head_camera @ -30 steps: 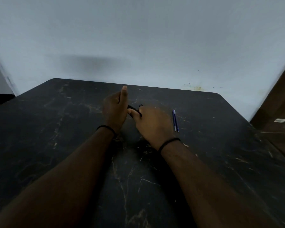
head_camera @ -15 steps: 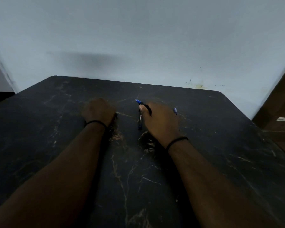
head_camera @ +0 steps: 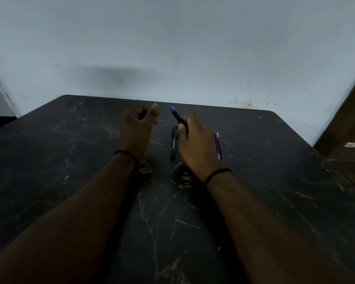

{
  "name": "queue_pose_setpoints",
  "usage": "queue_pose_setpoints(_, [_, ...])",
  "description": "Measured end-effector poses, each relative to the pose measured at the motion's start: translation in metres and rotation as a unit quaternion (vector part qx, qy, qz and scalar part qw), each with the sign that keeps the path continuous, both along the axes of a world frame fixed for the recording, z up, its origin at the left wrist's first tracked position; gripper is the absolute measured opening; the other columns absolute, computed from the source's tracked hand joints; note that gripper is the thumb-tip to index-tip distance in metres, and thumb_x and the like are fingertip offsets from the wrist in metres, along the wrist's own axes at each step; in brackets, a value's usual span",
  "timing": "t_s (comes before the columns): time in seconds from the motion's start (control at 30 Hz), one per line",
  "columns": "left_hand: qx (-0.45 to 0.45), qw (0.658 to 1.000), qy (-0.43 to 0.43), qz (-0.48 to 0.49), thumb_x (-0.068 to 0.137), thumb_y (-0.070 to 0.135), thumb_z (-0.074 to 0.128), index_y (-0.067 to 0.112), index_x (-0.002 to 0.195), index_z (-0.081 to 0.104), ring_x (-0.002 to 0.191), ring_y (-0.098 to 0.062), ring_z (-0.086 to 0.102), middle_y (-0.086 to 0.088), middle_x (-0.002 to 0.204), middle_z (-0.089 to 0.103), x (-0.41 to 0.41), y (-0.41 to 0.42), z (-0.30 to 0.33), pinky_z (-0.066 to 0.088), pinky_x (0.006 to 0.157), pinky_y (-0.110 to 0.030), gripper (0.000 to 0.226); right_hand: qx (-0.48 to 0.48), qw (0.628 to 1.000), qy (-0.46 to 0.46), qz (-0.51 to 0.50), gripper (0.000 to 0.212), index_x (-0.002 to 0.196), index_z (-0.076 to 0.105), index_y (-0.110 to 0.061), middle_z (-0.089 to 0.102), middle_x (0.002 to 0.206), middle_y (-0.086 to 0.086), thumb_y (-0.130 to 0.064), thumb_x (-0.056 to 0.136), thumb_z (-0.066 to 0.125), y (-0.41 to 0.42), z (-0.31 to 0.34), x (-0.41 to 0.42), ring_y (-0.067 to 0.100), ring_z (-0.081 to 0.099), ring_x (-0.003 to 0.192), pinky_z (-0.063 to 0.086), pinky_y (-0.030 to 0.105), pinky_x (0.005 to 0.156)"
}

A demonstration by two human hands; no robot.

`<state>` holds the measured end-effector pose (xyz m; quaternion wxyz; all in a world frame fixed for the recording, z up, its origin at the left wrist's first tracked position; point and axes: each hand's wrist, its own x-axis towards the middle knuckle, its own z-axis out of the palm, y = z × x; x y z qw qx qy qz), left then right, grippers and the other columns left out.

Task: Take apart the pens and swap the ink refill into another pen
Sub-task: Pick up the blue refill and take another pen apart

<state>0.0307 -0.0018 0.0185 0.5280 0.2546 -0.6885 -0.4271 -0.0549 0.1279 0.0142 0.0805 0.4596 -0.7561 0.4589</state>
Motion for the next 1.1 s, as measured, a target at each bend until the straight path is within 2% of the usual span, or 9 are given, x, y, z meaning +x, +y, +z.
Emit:
queue_pose_setpoints(0.1, [0.145, 0.965, 0.033, -0.216, 0.098, 0.036, 0.057, 0.001, 0.106, 0.070, 0.042, -0.010, 0.043, -0.007, 0.094, 0.076, 0.001, 0.009, 0.004, 0.028, 0.036, -0.018, 0.038, -0.037, 0.997, -0.049, 0.042, 0.009, 0.106, 0.049, -0.030, 0.062, 0.072, 0.000, -0.033, 0.104, 0.041, 0.002, 0.003, 0.002, 0.011, 0.059, 0.060, 0.044, 0.030, 0.050])
queue_pose_setpoints(0.23, [0.199, 0.908, 0.031, -0.368, 0.101, 0.025, 0.049, 0.007, 0.117, 0.066, 0.043, -0.006, 0.035, -0.004, 0.110, 0.073, 0.002, 0.009, 0.005, 0.018, 0.037, -0.019, 0.029, -0.049, 0.962, -0.250, 0.098, 0.034, 0.100, 0.063, -0.017, 0.053, 0.058, -0.008, -0.040, 0.105, 0.038, 0.000, 0.006, 0.006, 0.000, 0.046, 0.042, 0.035, 0.021, 0.048])
queue_pose_setpoints(0.37, [0.244, 0.867, 0.050, -0.431, 0.099, 0.020, 0.047, 0.012, 0.114, 0.069, 0.049, -0.002, 0.043, -0.006, 0.116, 0.073, 0.003, 0.000, 0.000, 0.015, 0.040, -0.018, 0.027, -0.005, 0.808, -0.522, 0.273, 0.043, 0.092, 0.062, -0.015, 0.041, 0.056, -0.006, -0.048, 0.103, 0.037, 0.002, 0.011, 0.006, 0.005, 0.024, 0.041, 0.016, 0.017, 0.039])
queue_pose_setpoints(0.47, [0.251, 0.845, 0.047, -0.471, 0.094, 0.025, 0.050, 0.016, 0.112, 0.073, 0.039, 0.002, 0.043, -0.004, 0.118, 0.073, 0.005, -0.004, -0.002, 0.015, 0.043, -0.019, 0.031, 0.028, 0.701, -0.607, 0.374, 0.042, 0.098, 0.067, -0.014, 0.044, 0.061, -0.004, -0.045, 0.103, 0.039, 0.006, 0.014, 0.003, 0.003, 0.025, 0.042, 0.016, 0.016, 0.038])
queue_pose_setpoints(0.53, [0.250, 0.838, 0.052, -0.482, 0.093, 0.025, 0.049, 0.015, 0.111, 0.074, 0.038, 0.002, 0.044, -0.004, 0.115, 0.074, 0.004, -0.003, -0.001, 0.015, 0.043, -0.019, 0.032, 0.034, 0.674, -0.620, 0.399, 0.038, 0.100, 0.065, -0.012, 0.045, 0.062, -0.004, -0.041, 0.102, 0.041, 0.009, 0.014, 0.001, 0.003, 0.028, 0.042, 0.019, 0.015, 0.037])
queue_pose_setpoints(0.73, [0.227, 0.877, 0.069, -0.418, 0.094, 0.017, 0.048, 0.013, 0.089, 0.066, 0.040, -0.007, 0.049, -0.002, 0.082, 0.074, 0.001, 0.006, 0.002, 0.029, 0.032, -0.013, 0.019, 0.035, 0.754, -0.560, 0.340, 0.037, 0.077, 0.050, -0.018, 0.032, 0.052, -0.007, -0.042, 0.103, 0.041, 0.004, 0.012, -0.001, 0.002, 0.023, 0.037, 0.015, 0.013, 0.033])
queue_pose_setpoints(0.87, [0.229, 0.889, 0.076, -0.389, 0.098, 0.013, 0.047, 0.018, 0.079, 0.073, 0.035, -0.007, 0.042, -0.003, 0.084, 0.075, 0.001, 0.004, 0.001, 0.029, 0.032, -0.013, 0.033, 0.008, 0.852, -0.450, 0.266, 0.030, 0.085, 0.060, -0.015, 0.039, 0.054, -0.004, -0.037, 0.101, 0.050, -0.001, 0.004, 0.003, 0.005, 0.027, 0.039, 0.021, 0.015, 0.034])
queue_pose_setpoints(1.0, [0.227, 0.898, 0.079, -0.370, 0.097, 0.015, 0.052, 0.018, 0.086, 0.074, 0.052, -0.015, 0.034, -0.002, 0.095, 0.074, 0.003, 0.000, 0.002, 0.028, 0.033, -0.015, 0.025, -0.017, 0.887, -0.412, 0.207, 0.042, 0.100, 0.071, -0.014, 0.050, 0.061, -0.004, -0.045, 0.102, 0.044, -0.004, 0.003, 0.004, 0.001, 0.037, 0.040, 0.029, 0.015, 0.036])
queue_pose_setpoints(1.1, [0.228, 0.895, 0.098, -0.371, 0.096, 0.017, 0.053, 0.020, 0.087, 0.076, 0.053, -0.015, 0.031, 0.000, 0.093, 0.071, 0.005, -0.002, 0.002, 0.028, 0.036, -0.016, 0.026, -0.046, 0.908, -0.371, 0.191, 0.029, 0.095, 0.071, -0.018, 0.056, 0.065, -0.006, -0.036, 0.102, 0.049, -0.002, 0.006, 0.002, -0.002, 0.042, 0.043, 0.032, 0.011, 0.039])
